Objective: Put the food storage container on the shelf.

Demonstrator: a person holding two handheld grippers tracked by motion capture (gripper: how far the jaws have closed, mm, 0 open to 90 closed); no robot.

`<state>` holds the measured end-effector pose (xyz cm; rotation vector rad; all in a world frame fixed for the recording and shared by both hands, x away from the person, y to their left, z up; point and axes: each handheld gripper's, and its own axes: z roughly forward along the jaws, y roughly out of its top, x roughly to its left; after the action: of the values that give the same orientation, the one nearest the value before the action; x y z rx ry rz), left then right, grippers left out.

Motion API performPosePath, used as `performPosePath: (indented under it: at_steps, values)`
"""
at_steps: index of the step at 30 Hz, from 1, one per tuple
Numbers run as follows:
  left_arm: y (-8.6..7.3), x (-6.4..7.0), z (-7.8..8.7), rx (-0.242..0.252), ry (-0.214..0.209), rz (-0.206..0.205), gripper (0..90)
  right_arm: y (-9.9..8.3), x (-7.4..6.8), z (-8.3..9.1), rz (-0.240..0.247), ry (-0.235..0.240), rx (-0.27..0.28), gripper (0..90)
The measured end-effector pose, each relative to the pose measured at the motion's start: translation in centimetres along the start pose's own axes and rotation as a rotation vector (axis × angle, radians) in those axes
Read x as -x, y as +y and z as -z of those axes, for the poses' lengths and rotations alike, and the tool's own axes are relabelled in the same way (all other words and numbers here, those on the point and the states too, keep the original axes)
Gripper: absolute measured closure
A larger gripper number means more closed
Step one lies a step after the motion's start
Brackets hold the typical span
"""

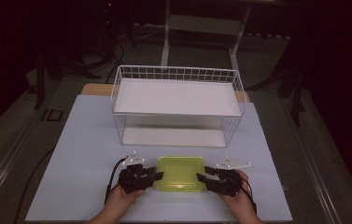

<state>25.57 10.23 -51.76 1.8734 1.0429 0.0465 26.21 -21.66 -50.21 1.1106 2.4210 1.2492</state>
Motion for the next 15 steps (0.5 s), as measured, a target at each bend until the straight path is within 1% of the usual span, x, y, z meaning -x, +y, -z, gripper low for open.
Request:
performPosePath:
  at_steps: [3, 5, 8, 9, 12, 15]
  values:
    - [0.0, 0.2, 0.1, -0.006, 0.000, -0.004, 66.0, 0.0, 0.2, 0.2, -0.020, 0.010, 0.000, 61.0]
    - [-0.1, 0.3, 0.2, -0.004, -0.001, -0.012, 66.7, 0.0, 0.1, 0.3, -0.012, 0.010, -0.005, 61.7]
    - [-0.3, 0.5, 0.4, -0.003, -0.013, -0.018, 68.1, 0.0, 0.0, 0.5, -0.023, 0.017, -0.008, 63.7]
    - [-0.3, 0.6, 0.4, -0.002, -0.010, -0.021, 68.5, 0.0, -0.1, 0.6, -0.023, 0.020, -0.012, 64.3]
    - [-0.4, 0.9, 0.6, -0.018, -0.004, -0.028, 69.9, 0.0, -0.4, 0.8, -0.021, 0.022, -0.019, 65.9]
    - [-0.3, 1.2, 0.8, -0.038, 0.000, -0.025, 71.9, -0.1, -0.4, 1.0, -0.041, 0.046, -0.028, 68.1]
